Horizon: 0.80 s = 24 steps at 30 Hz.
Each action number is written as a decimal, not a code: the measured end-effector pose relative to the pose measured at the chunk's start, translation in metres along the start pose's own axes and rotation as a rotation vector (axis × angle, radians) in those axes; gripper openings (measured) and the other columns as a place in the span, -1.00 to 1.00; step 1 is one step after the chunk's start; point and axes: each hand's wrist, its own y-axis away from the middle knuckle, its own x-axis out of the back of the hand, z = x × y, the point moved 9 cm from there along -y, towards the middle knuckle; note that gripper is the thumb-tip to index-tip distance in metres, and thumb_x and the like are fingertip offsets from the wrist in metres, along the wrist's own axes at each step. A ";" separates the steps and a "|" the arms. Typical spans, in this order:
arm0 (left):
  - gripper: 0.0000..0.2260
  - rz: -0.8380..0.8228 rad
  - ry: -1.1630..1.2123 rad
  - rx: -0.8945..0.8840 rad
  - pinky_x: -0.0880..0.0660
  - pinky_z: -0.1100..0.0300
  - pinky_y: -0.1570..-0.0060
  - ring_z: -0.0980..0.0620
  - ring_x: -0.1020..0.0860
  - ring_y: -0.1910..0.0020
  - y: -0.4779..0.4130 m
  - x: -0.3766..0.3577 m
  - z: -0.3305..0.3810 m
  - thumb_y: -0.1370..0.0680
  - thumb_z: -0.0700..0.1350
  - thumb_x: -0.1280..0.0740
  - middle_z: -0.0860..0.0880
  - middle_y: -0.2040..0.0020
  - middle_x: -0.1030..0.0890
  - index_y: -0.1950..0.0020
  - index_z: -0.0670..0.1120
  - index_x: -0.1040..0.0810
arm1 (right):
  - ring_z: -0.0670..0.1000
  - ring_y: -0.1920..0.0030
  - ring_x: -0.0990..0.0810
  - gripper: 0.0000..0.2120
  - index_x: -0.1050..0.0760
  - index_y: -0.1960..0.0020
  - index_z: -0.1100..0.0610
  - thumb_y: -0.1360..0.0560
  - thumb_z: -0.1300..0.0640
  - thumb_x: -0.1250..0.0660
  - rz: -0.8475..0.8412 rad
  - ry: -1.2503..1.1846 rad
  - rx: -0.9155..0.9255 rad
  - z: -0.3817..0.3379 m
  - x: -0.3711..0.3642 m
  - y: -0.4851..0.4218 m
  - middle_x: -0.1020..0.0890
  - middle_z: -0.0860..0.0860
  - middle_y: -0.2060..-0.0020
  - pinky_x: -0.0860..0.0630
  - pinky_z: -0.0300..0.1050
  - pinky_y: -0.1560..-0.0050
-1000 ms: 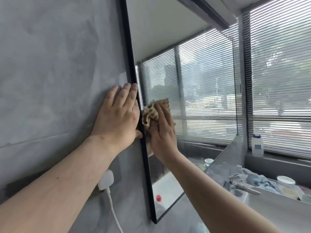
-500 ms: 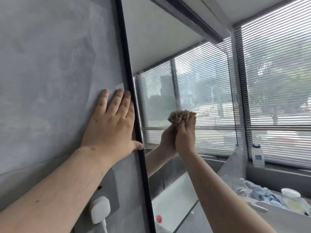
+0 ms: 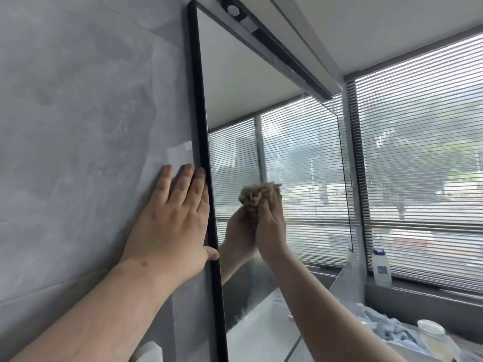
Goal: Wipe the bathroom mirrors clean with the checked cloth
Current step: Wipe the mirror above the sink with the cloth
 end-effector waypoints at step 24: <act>0.07 0.009 -0.065 0.026 0.29 -0.23 -0.51 -0.20 0.19 -0.60 0.001 0.003 0.000 -0.40 0.55 0.02 -0.20 -0.63 0.14 -0.61 -0.22 0.12 | 0.09 -0.44 -0.41 -0.60 -0.41 -0.25 -0.44 -0.45 -0.46 -0.12 0.136 -0.100 -0.510 0.283 0.081 0.106 -0.48 0.02 -0.40 -0.26 0.17 -0.49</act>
